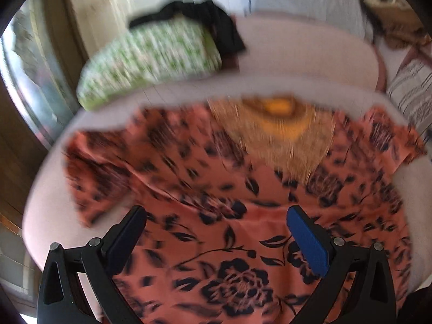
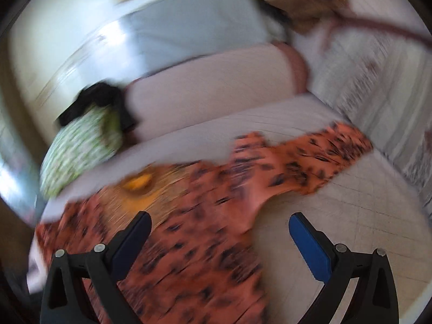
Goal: Fold small clothes
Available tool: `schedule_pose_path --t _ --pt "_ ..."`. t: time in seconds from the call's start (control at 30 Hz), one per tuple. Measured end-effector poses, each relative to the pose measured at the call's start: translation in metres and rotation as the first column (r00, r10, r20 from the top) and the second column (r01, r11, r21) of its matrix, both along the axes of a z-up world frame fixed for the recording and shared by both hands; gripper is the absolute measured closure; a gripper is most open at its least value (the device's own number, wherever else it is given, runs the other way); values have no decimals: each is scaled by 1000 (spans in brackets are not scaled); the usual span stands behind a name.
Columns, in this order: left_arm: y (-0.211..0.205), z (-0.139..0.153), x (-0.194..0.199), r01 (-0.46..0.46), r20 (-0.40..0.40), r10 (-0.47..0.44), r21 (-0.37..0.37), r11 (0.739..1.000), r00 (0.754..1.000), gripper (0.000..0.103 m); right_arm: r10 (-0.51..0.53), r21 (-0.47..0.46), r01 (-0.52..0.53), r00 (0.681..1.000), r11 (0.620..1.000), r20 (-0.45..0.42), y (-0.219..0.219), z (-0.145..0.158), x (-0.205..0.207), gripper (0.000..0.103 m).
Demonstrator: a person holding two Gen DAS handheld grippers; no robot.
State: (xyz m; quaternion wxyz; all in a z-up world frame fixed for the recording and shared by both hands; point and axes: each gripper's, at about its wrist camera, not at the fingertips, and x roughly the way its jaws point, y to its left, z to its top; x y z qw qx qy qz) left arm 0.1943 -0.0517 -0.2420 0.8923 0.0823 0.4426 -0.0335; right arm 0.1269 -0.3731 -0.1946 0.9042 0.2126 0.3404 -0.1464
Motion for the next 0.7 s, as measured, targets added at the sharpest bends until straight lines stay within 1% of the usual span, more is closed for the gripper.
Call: schedule_pose_path --t 0.03,0.07,0.1,0.13,0.2,0.23,0.27,0.3,0.33,0.37,0.4,0.43,0.47,0.5,0.57,0.63,0.7 --pt "-5 -15 8 0 -28 0 17 1000 1000 0 -57 45 56 998 997 1 -32 -13 7 0" --pt "-10 -27 13 6 -38 -5 26 1000 999 0 -103 86 103 995 991 0 -57 -22 10 1" --pt "-13 -33 15 17 -33 -17 22 1000 999 0 -164 149 162 986 975 -1 -86 -33 11 4" --pt "-17 -38 16 39 -13 -39 13 999 999 0 -240 232 231 971 945 13 -118 -45 7 7" --pt "-21 -46 17 78 10 -78 16 997 997 0 -358 358 320 932 877 45 -164 -63 -3 17" --pt "-24 -55 19 101 -6 -101 23 995 995 0 -423 426 365 905 828 47 -189 -75 -9 21" --pt "-25 -62 22 108 -41 -107 25 994 993 0 -465 474 393 884 788 42 -207 -84 -13 27" --pt "-25 -72 27 106 -97 -105 3 994 990 0 -497 516 409 867 752 36 -224 -94 -15 33" --pt "-22 -72 29 86 -97 -90 -42 995 991 0 -517 561 414 855 717 30 -239 -105 -15 35" --pt "-18 -70 29 64 -83 -71 -78 995 994 0 -526 595 413 850 689 19 -252 -115 -12 39" --pt "-18 -69 32 58 -95 -65 -82 995 993 0 -530 610 413 848 676 12 -258 -121 -10 40" --pt "-20 -70 33 66 -103 -73 -70 995 992 0 -533 635 407 846 657 10 -265 -129 -6 41" --pt "-21 -70 32 68 -103 -74 -66 996 992 0 -545 637 415 839 649 9 -271 -132 -4 48" --pt "-22 -70 31 66 -100 -72 -63 996 992 0 -555 633 422 832 649 14 -278 -134 -2 52" --pt "-20 -70 30 67 -90 -72 -65 996 993 0 -552 611 424 833 668 25 -287 -133 8 56" --pt "-21 -69 27 67 -96 -73 -66 996 993 0 -546 578 430 837 693 31 -294 -134 16 68" --pt "-20 -69 27 69 -100 -75 -64 996 992 0 -543 556 438 840 706 27 -299 -140 20 91"
